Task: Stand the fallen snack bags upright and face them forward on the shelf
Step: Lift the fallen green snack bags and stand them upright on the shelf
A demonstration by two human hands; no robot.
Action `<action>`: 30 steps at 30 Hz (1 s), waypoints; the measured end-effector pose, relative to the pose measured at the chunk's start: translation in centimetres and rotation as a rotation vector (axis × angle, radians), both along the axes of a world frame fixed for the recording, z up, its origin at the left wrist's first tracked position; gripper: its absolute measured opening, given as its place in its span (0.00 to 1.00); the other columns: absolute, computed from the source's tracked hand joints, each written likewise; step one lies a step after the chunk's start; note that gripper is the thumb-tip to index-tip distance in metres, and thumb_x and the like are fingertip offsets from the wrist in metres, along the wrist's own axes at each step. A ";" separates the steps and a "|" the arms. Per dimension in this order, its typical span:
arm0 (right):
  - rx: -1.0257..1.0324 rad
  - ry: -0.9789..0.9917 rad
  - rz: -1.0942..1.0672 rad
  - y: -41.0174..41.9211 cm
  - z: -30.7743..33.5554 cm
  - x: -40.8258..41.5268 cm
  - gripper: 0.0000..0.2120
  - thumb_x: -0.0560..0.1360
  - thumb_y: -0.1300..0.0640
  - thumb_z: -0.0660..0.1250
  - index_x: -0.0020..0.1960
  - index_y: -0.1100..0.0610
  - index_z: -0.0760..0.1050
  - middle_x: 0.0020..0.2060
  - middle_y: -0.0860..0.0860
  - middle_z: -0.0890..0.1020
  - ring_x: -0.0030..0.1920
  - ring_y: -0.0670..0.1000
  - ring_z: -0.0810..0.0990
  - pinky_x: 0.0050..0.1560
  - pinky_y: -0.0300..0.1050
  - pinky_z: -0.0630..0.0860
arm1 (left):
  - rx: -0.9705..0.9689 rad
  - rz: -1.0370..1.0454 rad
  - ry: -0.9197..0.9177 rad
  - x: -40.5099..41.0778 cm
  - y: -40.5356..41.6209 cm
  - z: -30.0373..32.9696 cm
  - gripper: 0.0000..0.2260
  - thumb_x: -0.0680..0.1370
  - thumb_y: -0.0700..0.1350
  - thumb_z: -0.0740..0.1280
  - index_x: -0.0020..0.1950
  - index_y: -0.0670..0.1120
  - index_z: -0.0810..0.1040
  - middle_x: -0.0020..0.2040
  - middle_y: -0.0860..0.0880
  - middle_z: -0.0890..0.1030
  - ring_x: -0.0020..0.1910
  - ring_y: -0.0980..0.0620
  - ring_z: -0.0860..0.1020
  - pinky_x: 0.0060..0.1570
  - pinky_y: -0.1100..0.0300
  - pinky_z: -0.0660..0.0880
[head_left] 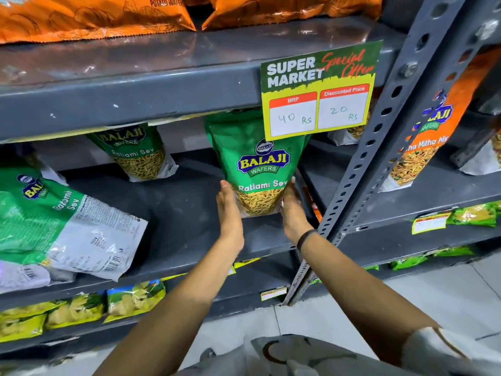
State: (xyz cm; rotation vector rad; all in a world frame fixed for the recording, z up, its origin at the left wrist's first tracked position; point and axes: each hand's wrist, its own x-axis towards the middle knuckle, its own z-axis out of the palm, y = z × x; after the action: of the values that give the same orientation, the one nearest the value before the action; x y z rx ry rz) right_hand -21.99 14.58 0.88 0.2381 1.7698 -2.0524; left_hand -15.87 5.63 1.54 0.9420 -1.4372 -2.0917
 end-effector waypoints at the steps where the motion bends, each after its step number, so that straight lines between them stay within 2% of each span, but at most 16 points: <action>1: -0.004 -0.009 -0.045 -0.2 -0.1 0.2 0.25 0.80 0.39 0.48 0.70 0.50 0.69 0.70 0.50 0.73 0.69 0.52 0.71 0.71 0.49 0.66 | 0.010 -0.004 -0.005 0.3 -0.1 0.1 0.16 0.78 0.62 0.52 0.57 0.55 0.70 0.58 0.55 0.77 0.56 0.56 0.76 0.56 0.60 0.73; 4: -0.037 0.037 -0.348 -0.4 -0.3 1.8 0.18 0.81 0.50 0.57 0.65 0.59 0.70 0.60 0.55 0.77 0.64 0.55 0.74 0.65 0.48 0.69 | -0.073 0.081 0.015 1.8 -0.7 0.0 0.16 0.79 0.58 0.53 0.61 0.52 0.69 0.64 0.51 0.73 0.65 0.53 0.71 0.64 0.55 0.66; 7: -0.035 0.144 -0.413 -1.3 -0.6 5.5 0.08 0.81 0.54 0.56 0.54 0.58 0.70 0.50 0.56 0.76 0.53 0.55 0.74 0.56 0.48 0.70 | -0.302 0.319 0.118 4.9 -1.9 0.5 0.13 0.81 0.47 0.54 0.62 0.44 0.70 0.60 0.46 0.75 0.60 0.52 0.73 0.62 0.60 0.66; 11: -0.012 0.259 -0.016 -5.0 -0.3 9.9 0.09 0.81 0.54 0.57 0.50 0.55 0.74 0.41 0.51 0.78 0.41 0.47 0.76 0.46 0.38 0.72 | -0.495 0.594 0.161 9.8 -5.2 1.3 0.11 0.80 0.44 0.54 0.58 0.41 0.70 0.58 0.40 0.75 0.57 0.48 0.73 0.57 0.69 0.68; 13: 0.031 0.390 0.235 -8.1 0.9 10.3 0.10 0.81 0.55 0.58 0.50 0.58 0.76 0.38 0.48 0.78 0.38 0.41 0.77 0.44 0.34 0.72 | -0.537 0.687 0.107 12.5 -7.1 1.7 0.15 0.79 0.43 0.55 0.63 0.36 0.67 0.63 0.35 0.71 0.60 0.45 0.71 0.61 0.65 0.68; 15: 0.114 0.504 0.460 -11.8 2.4 9.9 0.11 0.80 0.56 0.60 0.52 0.62 0.78 0.41 0.49 0.80 0.40 0.42 0.79 0.46 0.36 0.73 | -0.564 0.776 0.047 15.0 -8.9 2.1 0.18 0.79 0.42 0.55 0.67 0.36 0.63 0.68 0.37 0.66 0.65 0.45 0.67 0.67 0.57 0.64; 17: 0.238 0.598 0.678 -16.0 4.0 9.6 0.11 0.79 0.57 0.62 0.55 0.63 0.78 0.48 0.54 0.82 0.48 0.49 0.80 0.49 0.38 0.73 | -0.582 0.846 0.034 17.3 -11.1 2.4 0.20 0.79 0.41 0.57 0.69 0.35 0.59 0.69 0.37 0.62 0.68 0.47 0.63 0.69 0.60 0.61; 19: 0.344 0.631 0.901 -20.4 5.1 9.7 0.10 0.79 0.55 0.62 0.54 0.59 0.79 0.52 0.53 0.81 0.53 0.50 0.78 0.49 0.28 0.72 | -0.471 0.901 0.055 19.2 -13.2 2.3 0.21 0.79 0.39 0.59 0.69 0.33 0.57 0.69 0.35 0.61 0.69 0.43 0.64 0.68 0.62 0.63; 20: 0.404 0.628 1.003 -22.1 5.6 9.7 0.09 0.79 0.53 0.61 0.49 0.55 0.78 0.50 0.50 0.79 0.52 0.49 0.76 0.44 0.24 0.69 | -0.342 0.916 0.056 19.8 -13.9 2.1 0.21 0.79 0.39 0.60 0.69 0.34 0.58 0.69 0.35 0.61 0.68 0.42 0.65 0.67 0.60 0.64; 21: 0.463 0.631 1.075 -23.9 5.9 10.0 0.11 0.80 0.51 0.59 0.44 0.52 0.76 0.47 0.49 0.77 0.51 0.49 0.73 0.41 0.27 0.68 | -0.197 0.902 0.043 20.5 -14.6 1.9 0.21 0.79 0.40 0.60 0.69 0.36 0.59 0.70 0.36 0.62 0.67 0.43 0.66 0.66 0.58 0.66; 22: 0.521 0.630 1.125 -25.4 6.0 10.3 0.14 0.81 0.48 0.56 0.43 0.53 0.74 0.45 0.50 0.76 0.50 0.49 0.72 0.45 0.33 0.68 | -0.072 0.844 0.024 21.1 -15.2 1.5 0.21 0.79 0.42 0.61 0.69 0.38 0.60 0.70 0.38 0.64 0.65 0.45 0.68 0.67 0.55 0.66; 24: 0.580 0.596 1.154 -27.4 5.8 10.9 0.19 0.81 0.44 0.51 0.56 0.55 0.75 0.51 0.51 0.74 0.54 0.50 0.72 0.57 0.42 0.67 | 0.049 0.621 0.047 21.8 -16.1 0.6 0.16 0.79 0.42 0.60 0.67 0.45 0.67 0.69 0.42 0.70 0.62 0.46 0.72 0.68 0.46 0.67; 25: 0.566 0.545 1.138 -27.9 5.4 11.0 0.21 0.81 0.42 0.50 0.62 0.53 0.72 0.55 0.49 0.74 0.57 0.49 0.72 0.61 0.41 0.67 | 0.077 0.503 0.048 21.9 -16.3 0.4 0.14 0.79 0.41 0.59 0.63 0.52 0.71 0.68 0.44 0.73 0.61 0.44 0.74 0.66 0.44 0.70; 27: 0.528 0.450 1.075 -28.5 4.5 11.3 0.25 0.80 0.40 0.50 0.71 0.52 0.66 0.69 0.50 0.70 0.70 0.51 0.67 0.72 0.41 0.61 | 0.156 0.345 -0.013 21.9 -17.2 0.2 0.08 0.80 0.46 0.59 0.55 0.59 0.72 0.65 0.47 0.75 0.58 0.42 0.77 0.58 0.47 0.73; 28: 0.547 0.426 1.046 -28.6 4.2 11.5 0.29 0.79 0.37 0.50 0.75 0.51 0.60 0.75 0.51 0.63 0.76 0.52 0.60 0.77 0.46 0.54 | 0.193 0.303 -0.057 21.7 -17.5 0.0 0.08 0.79 0.50 0.59 0.57 0.60 0.71 0.66 0.48 0.75 0.61 0.43 0.76 0.60 0.47 0.72; 30: 0.598 0.415 1.005 -28.5 4.0 11.8 0.33 0.77 0.34 0.50 0.77 0.50 0.58 0.78 0.51 0.58 0.78 0.53 0.55 0.79 0.53 0.50 | 0.226 0.274 -0.127 21.1 -17.8 -0.5 0.19 0.78 0.57 0.58 0.68 0.57 0.63 0.70 0.49 0.71 0.67 0.45 0.71 0.70 0.44 0.65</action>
State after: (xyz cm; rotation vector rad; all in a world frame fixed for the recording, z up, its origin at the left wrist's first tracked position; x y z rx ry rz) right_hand -10.23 -13.95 4.93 -0.8077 2.0659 -0.8735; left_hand 5.19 -12.18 1.03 1.3004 -1.0700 -2.0447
